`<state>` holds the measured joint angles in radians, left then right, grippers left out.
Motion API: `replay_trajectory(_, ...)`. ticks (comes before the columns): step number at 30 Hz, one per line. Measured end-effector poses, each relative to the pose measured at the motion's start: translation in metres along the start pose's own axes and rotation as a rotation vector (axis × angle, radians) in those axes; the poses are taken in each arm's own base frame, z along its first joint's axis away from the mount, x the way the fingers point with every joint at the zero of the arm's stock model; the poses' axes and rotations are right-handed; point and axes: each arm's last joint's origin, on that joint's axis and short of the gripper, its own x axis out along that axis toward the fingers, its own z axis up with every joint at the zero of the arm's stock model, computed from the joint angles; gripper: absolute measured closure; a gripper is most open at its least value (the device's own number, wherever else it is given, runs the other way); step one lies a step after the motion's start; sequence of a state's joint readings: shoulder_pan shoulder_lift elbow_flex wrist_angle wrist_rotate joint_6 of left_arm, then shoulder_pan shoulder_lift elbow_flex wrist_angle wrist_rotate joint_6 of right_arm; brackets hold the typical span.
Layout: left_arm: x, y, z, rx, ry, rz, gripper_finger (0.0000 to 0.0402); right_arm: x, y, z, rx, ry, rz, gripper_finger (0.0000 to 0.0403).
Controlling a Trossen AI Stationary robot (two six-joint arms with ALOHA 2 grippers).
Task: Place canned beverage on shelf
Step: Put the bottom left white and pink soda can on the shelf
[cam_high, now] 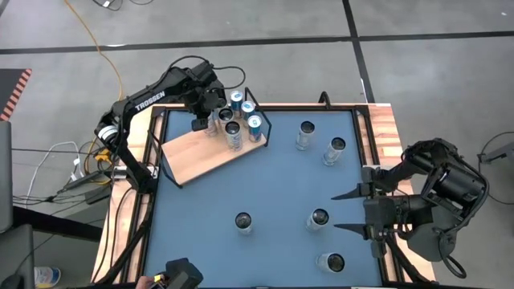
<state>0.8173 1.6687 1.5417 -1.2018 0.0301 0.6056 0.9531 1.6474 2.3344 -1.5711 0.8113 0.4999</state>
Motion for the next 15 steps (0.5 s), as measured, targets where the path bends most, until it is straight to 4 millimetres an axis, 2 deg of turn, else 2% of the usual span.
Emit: replay_trajectory(15,-0.0005,0.0012,-0.0010,-0.052,0.029,0.045,0.0119,0.0000,0.0001,0.0000,0.000,0.001,0.002,0.0147)
